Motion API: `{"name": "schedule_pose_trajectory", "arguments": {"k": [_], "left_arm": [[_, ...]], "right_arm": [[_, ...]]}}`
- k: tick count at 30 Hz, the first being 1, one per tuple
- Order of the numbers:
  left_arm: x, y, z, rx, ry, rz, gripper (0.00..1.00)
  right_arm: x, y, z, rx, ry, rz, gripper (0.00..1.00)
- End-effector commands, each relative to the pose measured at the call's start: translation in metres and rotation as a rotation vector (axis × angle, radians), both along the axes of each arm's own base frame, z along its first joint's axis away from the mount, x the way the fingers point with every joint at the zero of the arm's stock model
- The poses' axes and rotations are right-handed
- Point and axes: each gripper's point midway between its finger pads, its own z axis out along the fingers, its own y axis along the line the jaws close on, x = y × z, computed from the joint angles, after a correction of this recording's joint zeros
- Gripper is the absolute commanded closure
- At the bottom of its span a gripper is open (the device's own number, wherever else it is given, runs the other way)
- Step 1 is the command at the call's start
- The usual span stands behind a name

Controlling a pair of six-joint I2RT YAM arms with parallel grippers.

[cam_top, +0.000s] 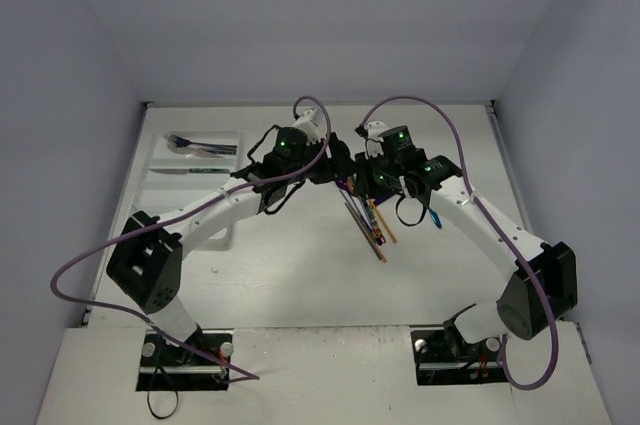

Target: Sort the eating utensils into containers

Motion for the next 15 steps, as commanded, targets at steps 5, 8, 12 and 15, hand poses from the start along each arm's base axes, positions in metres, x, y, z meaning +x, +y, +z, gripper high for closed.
{"name": "schedule_pose_trajectory", "arguments": {"k": [5,8,12,15], "left_arm": [[0.007,-0.020,0.051,-0.130,-0.092,-0.018,0.80],[0.007,-0.019,0.054,-0.136,-0.098,-0.008,0.95],[0.012,-0.009,0.057,-0.131,-0.115,0.038,1.00],[0.020,0.011,0.055,-0.123,-0.118,0.101,1.00]], "right_arm": [[0.010,0.022,0.057,0.146,-0.134,0.020,1.00],[0.010,0.023,0.056,0.156,-0.132,0.017,1.00],[0.011,0.024,0.053,0.161,-0.120,0.009,0.87],[0.012,0.022,0.051,0.158,-0.114,-0.012,0.64]]}}
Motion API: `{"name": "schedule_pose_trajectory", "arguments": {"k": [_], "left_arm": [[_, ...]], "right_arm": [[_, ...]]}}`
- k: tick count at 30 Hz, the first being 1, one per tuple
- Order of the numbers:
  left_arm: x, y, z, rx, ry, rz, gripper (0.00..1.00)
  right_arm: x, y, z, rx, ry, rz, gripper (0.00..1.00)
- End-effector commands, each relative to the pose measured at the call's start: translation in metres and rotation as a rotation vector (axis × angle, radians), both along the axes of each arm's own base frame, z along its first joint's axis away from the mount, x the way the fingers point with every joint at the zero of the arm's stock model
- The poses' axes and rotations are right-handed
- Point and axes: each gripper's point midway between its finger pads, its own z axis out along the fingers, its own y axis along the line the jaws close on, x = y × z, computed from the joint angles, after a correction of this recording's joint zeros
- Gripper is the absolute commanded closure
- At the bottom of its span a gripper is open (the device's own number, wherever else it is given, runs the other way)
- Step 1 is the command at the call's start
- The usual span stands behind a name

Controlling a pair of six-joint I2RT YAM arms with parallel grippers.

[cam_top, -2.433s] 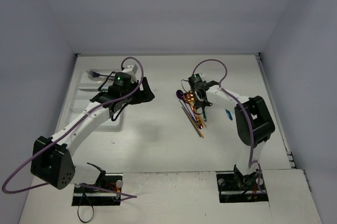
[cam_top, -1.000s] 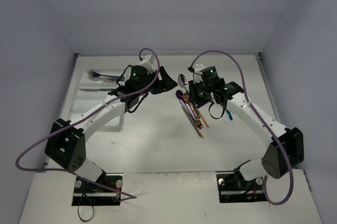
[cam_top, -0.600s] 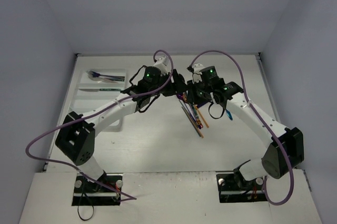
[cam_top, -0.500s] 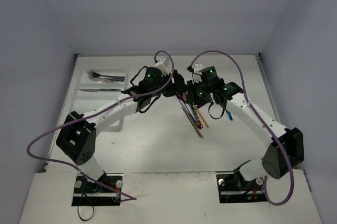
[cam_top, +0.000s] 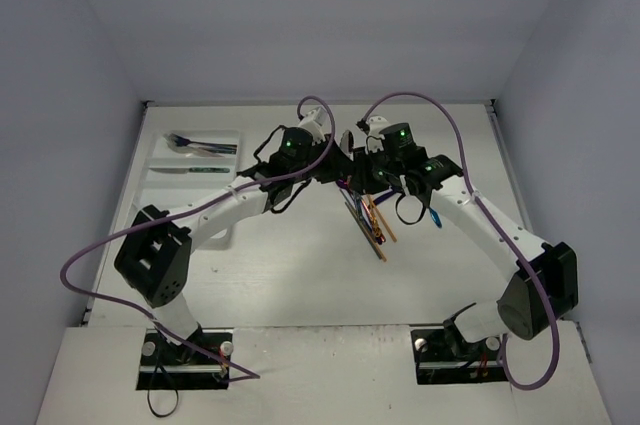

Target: Sort the eating utensils into containers

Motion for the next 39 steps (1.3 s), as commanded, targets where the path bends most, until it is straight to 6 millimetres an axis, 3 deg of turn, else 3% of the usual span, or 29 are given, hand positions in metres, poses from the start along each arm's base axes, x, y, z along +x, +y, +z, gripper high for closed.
{"name": "schedule_pose_trajectory", "arguments": {"k": [1,3,7,10,15,19,22,27,34,39], "left_arm": [[0.020,0.031,0.054,-0.077,-0.135,0.117,1.00],[0.027,0.050,0.050,-0.077,-0.124,0.167,1.00],[0.052,0.136,0.036,-0.069,-0.088,0.366,1.00],[0.063,0.216,0.022,-0.069,-0.061,0.563,1.00],[0.055,0.358,-0.017,-0.084,0.019,0.957,1.00],[0.043,0.424,-0.038,-0.088,0.056,1.163,1.00],[0.044,0.452,-0.049,-0.069,0.069,1.240,1.00],[0.062,0.475,-0.065,-0.092,0.085,1.301,1.00],[0.083,0.477,-0.093,-0.126,0.122,1.296,1.00],[0.083,0.475,-0.108,-0.145,0.149,1.293,0.94]], "right_arm": [[0.007,0.011,0.040,0.092,-0.098,-0.003,0.53],[0.007,0.008,0.040,0.090,-0.100,-0.016,0.46],[0.005,-0.006,0.044,0.076,-0.133,-0.054,0.35],[0.003,-0.021,0.041,0.054,-0.148,-0.089,0.30],[0.000,-0.042,0.033,0.036,-0.145,-0.129,0.28],[-0.001,-0.057,0.027,0.029,-0.141,-0.146,0.27],[-0.002,-0.063,0.023,0.030,-0.130,-0.147,0.28],[-0.004,-0.065,0.022,0.033,-0.126,-0.142,0.27],[-0.007,-0.067,0.020,0.032,-0.120,-0.141,0.27],[-0.009,-0.068,0.016,0.034,-0.108,-0.146,0.27]]}}
